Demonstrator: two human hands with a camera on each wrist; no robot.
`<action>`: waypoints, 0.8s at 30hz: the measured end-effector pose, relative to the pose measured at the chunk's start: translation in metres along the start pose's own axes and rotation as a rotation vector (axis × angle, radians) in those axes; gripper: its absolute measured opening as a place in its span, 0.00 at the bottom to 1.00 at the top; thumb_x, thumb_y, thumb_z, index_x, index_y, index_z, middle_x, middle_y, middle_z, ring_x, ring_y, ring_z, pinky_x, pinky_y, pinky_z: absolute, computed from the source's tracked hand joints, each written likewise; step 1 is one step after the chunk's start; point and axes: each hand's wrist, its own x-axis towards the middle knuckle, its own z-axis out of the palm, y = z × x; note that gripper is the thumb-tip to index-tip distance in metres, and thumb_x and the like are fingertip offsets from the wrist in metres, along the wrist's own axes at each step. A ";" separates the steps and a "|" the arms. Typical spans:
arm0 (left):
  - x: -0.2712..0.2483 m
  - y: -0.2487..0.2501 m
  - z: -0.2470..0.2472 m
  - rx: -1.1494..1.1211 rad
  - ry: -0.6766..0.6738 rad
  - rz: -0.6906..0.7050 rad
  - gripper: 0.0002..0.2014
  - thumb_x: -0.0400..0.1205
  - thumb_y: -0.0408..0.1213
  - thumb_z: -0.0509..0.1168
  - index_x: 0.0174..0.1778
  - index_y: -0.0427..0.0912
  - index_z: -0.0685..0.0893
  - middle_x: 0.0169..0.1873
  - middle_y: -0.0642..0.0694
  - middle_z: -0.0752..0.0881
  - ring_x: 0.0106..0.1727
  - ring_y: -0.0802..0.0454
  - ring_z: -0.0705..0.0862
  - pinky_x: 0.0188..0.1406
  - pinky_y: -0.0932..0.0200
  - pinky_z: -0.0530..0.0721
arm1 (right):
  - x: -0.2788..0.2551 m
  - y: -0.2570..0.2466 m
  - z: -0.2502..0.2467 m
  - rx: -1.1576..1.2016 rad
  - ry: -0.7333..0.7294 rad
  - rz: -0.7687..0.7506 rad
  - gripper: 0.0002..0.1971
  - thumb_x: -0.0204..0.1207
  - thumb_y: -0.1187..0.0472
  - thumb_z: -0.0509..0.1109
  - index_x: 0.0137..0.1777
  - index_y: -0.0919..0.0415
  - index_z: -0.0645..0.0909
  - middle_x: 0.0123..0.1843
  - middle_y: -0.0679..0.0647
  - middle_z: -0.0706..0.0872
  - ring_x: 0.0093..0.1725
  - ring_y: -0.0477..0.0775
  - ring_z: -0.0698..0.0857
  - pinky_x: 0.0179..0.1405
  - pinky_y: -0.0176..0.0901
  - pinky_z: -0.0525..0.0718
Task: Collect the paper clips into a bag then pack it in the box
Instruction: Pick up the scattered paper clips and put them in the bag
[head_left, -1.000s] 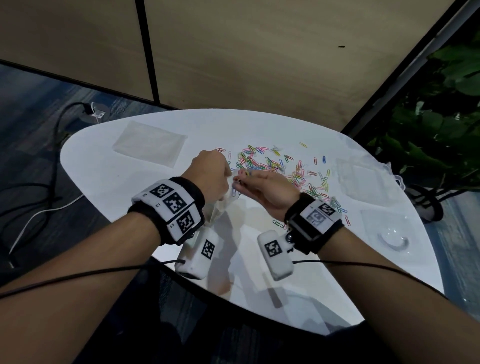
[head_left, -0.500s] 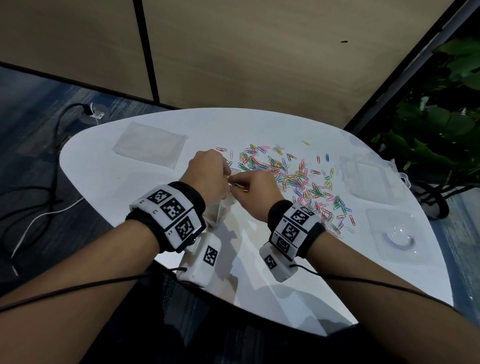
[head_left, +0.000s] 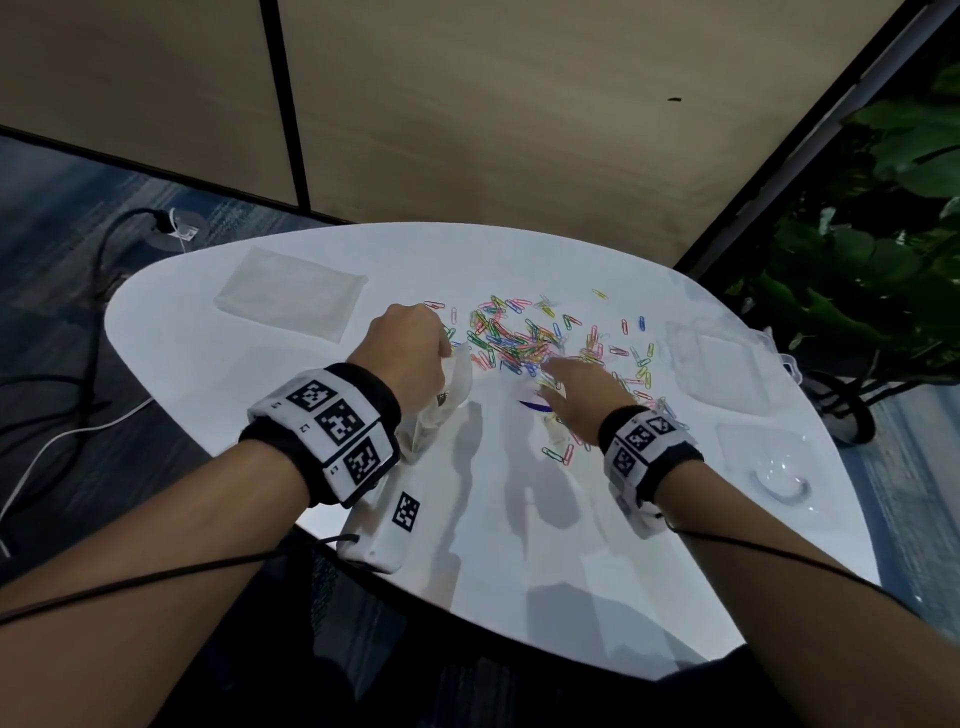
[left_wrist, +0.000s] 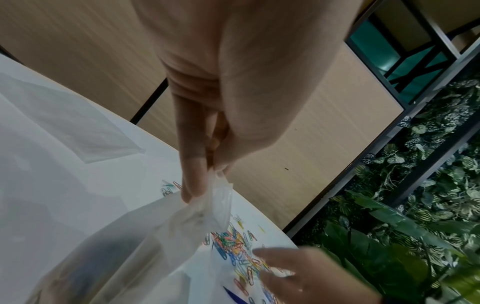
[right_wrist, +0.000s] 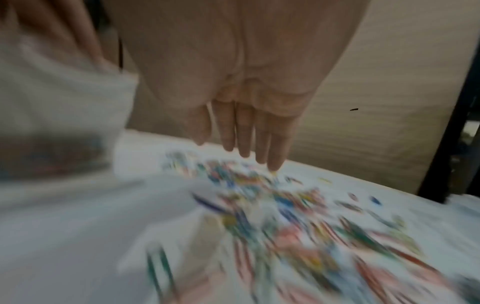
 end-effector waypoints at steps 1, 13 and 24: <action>-0.001 0.001 0.001 0.013 -0.010 0.004 0.17 0.80 0.24 0.61 0.59 0.40 0.90 0.53 0.37 0.90 0.50 0.38 0.90 0.57 0.47 0.89 | 0.002 0.010 0.011 -0.029 -0.089 0.013 0.24 0.86 0.55 0.58 0.81 0.61 0.67 0.82 0.58 0.69 0.81 0.59 0.68 0.81 0.52 0.65; 0.004 0.002 0.002 0.064 -0.022 0.006 0.17 0.81 0.24 0.60 0.59 0.42 0.90 0.52 0.37 0.90 0.51 0.37 0.90 0.60 0.47 0.88 | -0.023 0.043 0.069 -0.409 0.019 -0.200 0.27 0.85 0.48 0.55 0.83 0.51 0.57 0.87 0.58 0.51 0.85 0.68 0.53 0.80 0.71 0.60; 0.009 0.005 0.009 0.094 -0.027 0.013 0.18 0.80 0.24 0.61 0.59 0.43 0.90 0.54 0.38 0.90 0.51 0.39 0.90 0.59 0.49 0.89 | -0.010 0.074 0.048 -0.149 0.132 0.073 0.08 0.82 0.66 0.65 0.54 0.62 0.85 0.49 0.58 0.86 0.48 0.60 0.86 0.45 0.43 0.82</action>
